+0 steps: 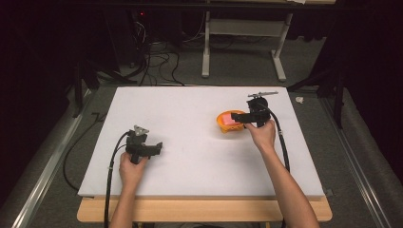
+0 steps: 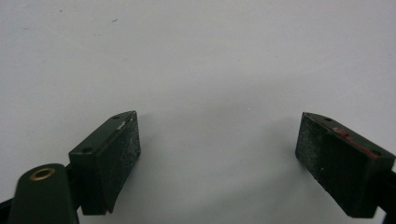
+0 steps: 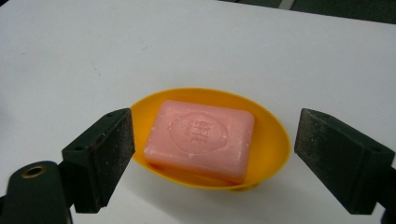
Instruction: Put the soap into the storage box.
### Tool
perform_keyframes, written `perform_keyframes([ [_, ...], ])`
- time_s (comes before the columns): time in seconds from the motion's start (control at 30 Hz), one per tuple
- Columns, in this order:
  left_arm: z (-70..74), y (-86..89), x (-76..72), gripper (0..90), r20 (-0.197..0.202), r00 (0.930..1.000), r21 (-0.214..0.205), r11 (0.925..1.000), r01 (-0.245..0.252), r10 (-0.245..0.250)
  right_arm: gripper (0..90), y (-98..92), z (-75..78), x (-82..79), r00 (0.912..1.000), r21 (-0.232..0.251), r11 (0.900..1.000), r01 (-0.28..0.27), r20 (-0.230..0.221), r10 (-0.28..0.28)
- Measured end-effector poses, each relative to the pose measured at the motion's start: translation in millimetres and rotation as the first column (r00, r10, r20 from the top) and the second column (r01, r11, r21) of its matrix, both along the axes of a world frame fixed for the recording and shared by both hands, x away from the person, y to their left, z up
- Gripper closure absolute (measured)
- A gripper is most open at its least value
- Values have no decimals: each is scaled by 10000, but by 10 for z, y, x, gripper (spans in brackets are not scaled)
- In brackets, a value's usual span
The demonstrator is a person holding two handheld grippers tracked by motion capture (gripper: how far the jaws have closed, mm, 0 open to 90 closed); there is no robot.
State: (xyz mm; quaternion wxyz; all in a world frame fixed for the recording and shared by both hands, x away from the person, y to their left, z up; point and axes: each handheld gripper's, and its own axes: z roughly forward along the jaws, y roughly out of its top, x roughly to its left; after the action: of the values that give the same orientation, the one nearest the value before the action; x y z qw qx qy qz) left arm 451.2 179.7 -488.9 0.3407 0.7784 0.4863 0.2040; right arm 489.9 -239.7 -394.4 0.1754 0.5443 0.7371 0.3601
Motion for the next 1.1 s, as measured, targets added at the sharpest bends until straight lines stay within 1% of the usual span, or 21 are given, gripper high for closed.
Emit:
perform_keyframes([
  [0.33,0,-1,0,144,2,10000,4,10000,2,-2,129,-99,119,-117,9994,52,10000,-33,336,31],
  [0.6,0,1,0,143,-4,10000,3,10000,5,-5,130,-168,182,-190,9989,98,10000,10,471,-15],
  [0.77,0,0,0,144,0,10000,3,10000,1,-1,130,-217,237,-249,9977,152,9999,-15,679,5],
  [0.83,0,0,0,144,0,10000,7,10000,2,-2,134,-240,246,-268,9975,132,9999,24,707,-33],
  [0.87,0,-1,0,143,2,10000,5,10000,2,-2,136,-256,241,-279,9968,121,9999,57,795,-66],
  [1.0,0,-1,0,143,-2,10000,-2,10000,1,-1,138,-330,196,-320,9967,259,9995,156,797,-176],
  [1.03,0,-1,0,144,-2,10000,4,10000,1,-1,137,-344,190,-327,9971,260,9995,171,734,-189],
  [1.1,0,0,0,144,-3,10000,7,10000,2,-2,139,-370,185,-352,9965,295,9994,201,808,-224],
])
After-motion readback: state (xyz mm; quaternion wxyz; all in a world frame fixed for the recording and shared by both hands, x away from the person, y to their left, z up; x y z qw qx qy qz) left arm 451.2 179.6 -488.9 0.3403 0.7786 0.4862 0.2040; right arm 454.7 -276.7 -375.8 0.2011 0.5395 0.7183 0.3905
